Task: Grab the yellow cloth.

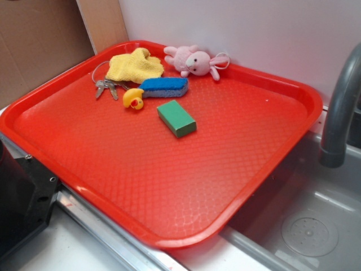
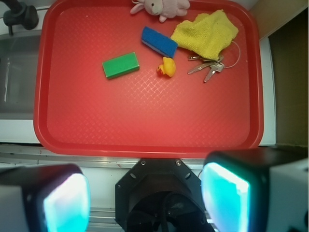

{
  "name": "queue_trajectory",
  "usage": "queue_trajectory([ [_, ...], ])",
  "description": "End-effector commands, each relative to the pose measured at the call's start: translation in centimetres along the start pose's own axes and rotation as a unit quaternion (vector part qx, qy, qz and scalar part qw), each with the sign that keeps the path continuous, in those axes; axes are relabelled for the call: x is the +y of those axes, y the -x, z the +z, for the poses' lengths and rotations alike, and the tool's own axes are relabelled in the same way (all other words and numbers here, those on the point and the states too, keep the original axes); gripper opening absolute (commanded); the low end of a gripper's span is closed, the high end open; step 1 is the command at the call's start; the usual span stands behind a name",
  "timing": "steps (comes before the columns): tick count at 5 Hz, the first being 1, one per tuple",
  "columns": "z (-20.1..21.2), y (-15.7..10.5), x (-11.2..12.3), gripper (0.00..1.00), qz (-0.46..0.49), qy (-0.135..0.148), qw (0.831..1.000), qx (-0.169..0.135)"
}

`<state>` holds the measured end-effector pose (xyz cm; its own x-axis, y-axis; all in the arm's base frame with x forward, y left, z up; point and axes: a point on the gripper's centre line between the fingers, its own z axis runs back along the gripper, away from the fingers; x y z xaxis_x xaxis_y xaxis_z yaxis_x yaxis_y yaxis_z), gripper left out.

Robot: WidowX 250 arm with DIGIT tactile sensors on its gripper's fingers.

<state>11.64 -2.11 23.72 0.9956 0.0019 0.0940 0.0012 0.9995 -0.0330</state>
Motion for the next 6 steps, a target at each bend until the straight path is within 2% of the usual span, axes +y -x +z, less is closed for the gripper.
queue_trajectory([
  [1,0.0,0.0,0.0,1.0,0.0,0.0,1.0,0.0],
  [3,-0.4,0.2,0.0,1.0,0.04,-0.002,0.999,-0.006],
  [4,0.6,2.3,-0.3,1.0,0.06,-0.004,0.998,-0.012],
  [6,0.6,3.1,-0.6,1.0,0.121,-0.004,0.992,-0.035],
])
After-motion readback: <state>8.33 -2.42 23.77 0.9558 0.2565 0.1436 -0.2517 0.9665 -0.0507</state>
